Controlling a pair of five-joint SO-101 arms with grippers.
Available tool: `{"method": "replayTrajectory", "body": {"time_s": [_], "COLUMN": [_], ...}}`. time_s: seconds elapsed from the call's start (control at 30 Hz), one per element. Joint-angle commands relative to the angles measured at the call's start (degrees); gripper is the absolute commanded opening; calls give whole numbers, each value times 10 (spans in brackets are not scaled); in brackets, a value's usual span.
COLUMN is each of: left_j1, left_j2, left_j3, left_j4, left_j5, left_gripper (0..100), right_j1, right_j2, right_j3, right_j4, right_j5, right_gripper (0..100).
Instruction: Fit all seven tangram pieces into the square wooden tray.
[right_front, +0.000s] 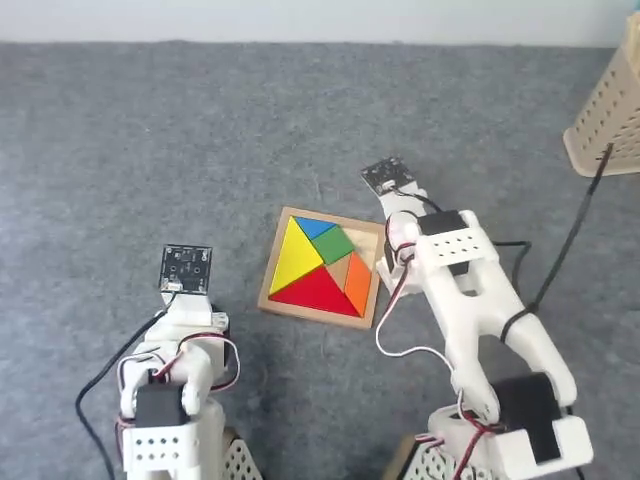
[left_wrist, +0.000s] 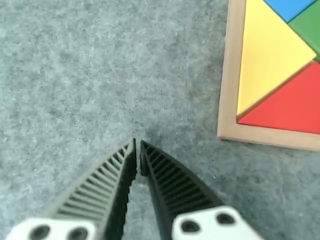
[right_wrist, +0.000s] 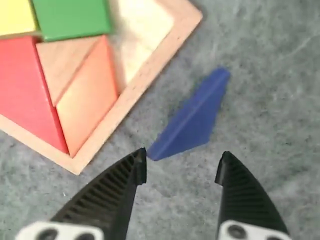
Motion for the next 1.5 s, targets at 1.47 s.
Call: {"method": "replayTrajectory", "body": {"time_s": [1.47], "left_j1": [3], "left_j2": [-11], "left_j3": [-6], "left_j4": [4], "left_j5": [-2], "left_gripper": [17], "right_j1": [4], "right_j2": [-35], "right_j3": [26], "right_j4": [-59], "right_j5": [-141], "right_gripper": [297]}}
